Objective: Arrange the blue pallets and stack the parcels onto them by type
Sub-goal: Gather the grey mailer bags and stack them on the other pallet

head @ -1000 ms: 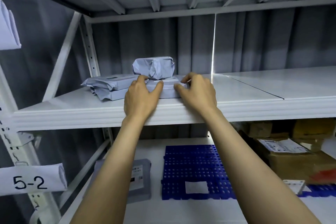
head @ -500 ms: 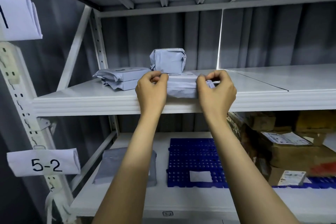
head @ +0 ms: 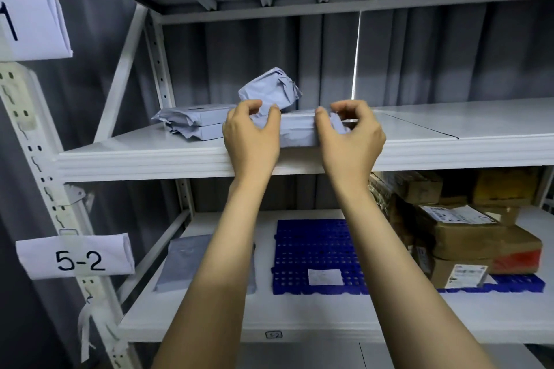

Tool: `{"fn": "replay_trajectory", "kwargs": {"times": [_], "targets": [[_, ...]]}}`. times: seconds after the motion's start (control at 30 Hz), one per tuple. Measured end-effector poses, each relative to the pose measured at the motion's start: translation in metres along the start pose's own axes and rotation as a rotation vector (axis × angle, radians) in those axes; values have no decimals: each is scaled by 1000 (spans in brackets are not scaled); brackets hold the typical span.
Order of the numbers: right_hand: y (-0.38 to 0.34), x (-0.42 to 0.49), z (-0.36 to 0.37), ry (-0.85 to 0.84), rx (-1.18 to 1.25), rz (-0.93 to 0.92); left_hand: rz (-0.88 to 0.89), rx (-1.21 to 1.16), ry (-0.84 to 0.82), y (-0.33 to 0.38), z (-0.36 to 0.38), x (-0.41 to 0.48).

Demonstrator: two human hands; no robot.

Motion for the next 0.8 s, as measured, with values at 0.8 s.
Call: {"fn": "replay_trajectory", "kwargs": {"times": [0.8], "targets": [[35,25,49,-378,-119,4,-221,647,-228,-15,93,125]]}}
Point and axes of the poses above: each hand's wrist, its own x-axis towards the middle knuckle, its own z-axis out of the palm, y = z × x, the point moved 8 cm from there along x, towards the middle knuckle, and after that the axes turned 10 degrees about -z, right-handed, at the moved point
